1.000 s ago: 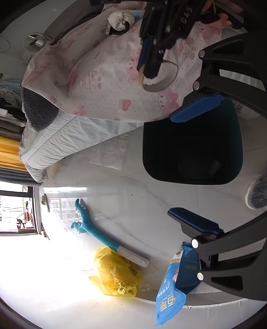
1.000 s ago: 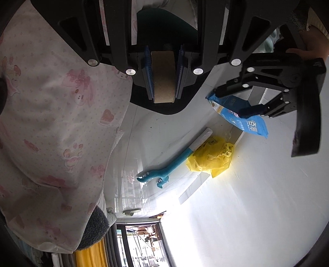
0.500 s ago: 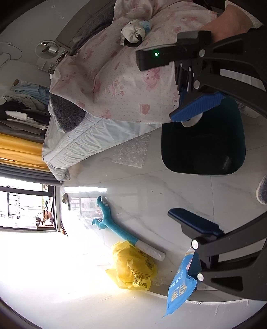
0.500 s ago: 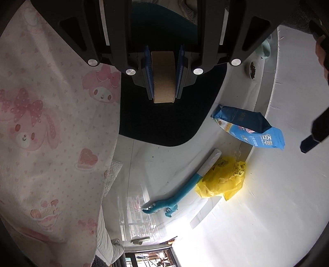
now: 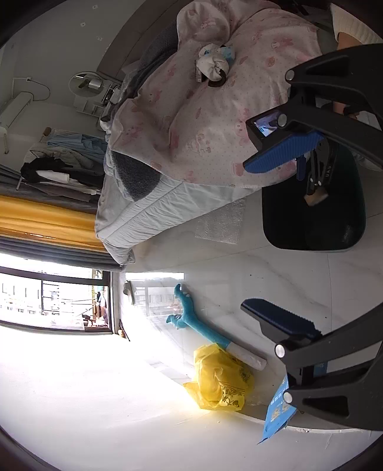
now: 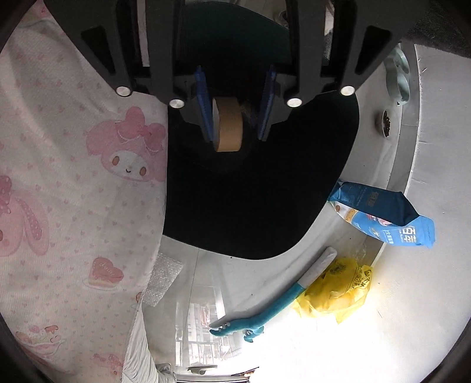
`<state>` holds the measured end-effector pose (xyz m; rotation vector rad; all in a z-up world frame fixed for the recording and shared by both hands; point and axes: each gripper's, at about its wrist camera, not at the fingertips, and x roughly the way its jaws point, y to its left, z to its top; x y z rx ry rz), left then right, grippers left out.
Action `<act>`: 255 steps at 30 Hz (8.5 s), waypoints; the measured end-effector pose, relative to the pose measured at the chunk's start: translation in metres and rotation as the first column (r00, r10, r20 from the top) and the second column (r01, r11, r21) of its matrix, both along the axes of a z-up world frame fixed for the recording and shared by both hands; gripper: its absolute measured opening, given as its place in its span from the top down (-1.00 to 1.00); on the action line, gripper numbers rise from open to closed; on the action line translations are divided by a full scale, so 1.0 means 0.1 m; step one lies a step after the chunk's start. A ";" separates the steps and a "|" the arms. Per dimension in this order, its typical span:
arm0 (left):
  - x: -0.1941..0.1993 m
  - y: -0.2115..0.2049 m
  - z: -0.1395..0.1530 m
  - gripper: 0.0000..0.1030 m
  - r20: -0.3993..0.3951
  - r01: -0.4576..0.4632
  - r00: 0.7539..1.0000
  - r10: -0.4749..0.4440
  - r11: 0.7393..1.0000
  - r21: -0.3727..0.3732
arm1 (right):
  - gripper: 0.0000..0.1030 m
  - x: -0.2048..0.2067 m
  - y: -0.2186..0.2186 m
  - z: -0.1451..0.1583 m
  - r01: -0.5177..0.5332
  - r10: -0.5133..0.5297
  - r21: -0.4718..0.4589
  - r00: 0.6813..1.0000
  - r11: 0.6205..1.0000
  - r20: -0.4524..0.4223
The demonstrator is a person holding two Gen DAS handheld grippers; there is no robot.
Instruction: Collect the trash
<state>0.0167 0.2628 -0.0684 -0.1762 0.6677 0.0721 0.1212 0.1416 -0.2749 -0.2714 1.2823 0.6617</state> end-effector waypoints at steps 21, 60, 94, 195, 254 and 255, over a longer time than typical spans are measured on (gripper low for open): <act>0.13 -0.68 0.60 -0.85 0.187 0.060 0.980 -0.067 0.997 0.045 | -0.46 -0.12 -0.60 1.50 -0.077 0.004 0.188 0.933 0.979 0.359; 1.03 -1.83 0.15 -0.86 0.085 0.221 0.974 -0.212 0.970 -0.102 | -0.37 0.54 -2.45 1.86 0.186 -0.207 0.093 0.823 0.978 0.529; 1.59 -2.67 -0.35 -0.48 -0.029 0.223 0.974 -0.225 0.973 -0.065 | 0.33 0.48 -3.14 2.19 0.212 -0.351 0.329 0.820 0.920 0.452; 0.51 -0.24 -1.40 -0.14 -0.493 0.017 0.868 -0.063 0.995 -0.097 | 0.33 0.14 -0.27 1.07 -0.068 0.031 0.188 0.981 0.980 0.190; 0.33 -0.69 0.69 -0.83 0.253 -0.002 0.967 0.002 1.000 0.001 | -0.42 -0.15 -0.53 1.27 -0.103 0.055 0.175 0.964 0.979 0.260; 0.36 -0.73 0.70 -0.83 0.254 0.001 0.967 0.000 1.000 -0.003 | -0.43 -0.13 -0.58 1.33 -0.096 0.043 0.180 0.959 0.979 0.279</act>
